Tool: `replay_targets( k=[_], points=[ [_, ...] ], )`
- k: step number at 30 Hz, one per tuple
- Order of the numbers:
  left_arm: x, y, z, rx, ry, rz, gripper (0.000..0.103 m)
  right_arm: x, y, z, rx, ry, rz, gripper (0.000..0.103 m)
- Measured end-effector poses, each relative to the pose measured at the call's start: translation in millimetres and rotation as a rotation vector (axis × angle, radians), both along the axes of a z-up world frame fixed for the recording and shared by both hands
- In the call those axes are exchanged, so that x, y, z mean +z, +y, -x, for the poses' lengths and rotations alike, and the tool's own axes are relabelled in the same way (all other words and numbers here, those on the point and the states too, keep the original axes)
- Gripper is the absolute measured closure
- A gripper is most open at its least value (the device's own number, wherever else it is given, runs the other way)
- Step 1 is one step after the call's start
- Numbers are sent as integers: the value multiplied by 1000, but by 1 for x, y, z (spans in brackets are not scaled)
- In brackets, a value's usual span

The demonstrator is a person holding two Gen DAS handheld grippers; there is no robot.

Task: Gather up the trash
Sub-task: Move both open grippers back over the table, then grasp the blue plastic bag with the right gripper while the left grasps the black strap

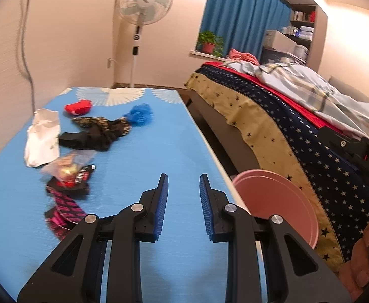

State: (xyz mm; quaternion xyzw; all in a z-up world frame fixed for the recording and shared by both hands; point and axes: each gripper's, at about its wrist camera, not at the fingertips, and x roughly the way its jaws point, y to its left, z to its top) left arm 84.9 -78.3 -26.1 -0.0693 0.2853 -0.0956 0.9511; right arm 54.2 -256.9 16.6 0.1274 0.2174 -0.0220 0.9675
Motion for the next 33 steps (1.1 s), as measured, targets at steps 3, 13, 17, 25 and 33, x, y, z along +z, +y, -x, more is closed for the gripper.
replay_targets(
  k=[3,13,17,25,33],
  points=[
    [0,15,-2,33,-1,4,77,-2,10,-5,36,-7,-8,72],
    [-1,60,-15,148,5,29,77,-12,37,-27,132,-6,-46,80],
    [-1,76,-22,189,11,35,77,-16,48,-39,174,4,-56,84],
    [12,104,-46,236,12,52,77,-18,69,-75,248,33,-86,86],
    [21,134,-91,272,16,47,77,-15,88,-130,288,41,-93,86]
  ],
)
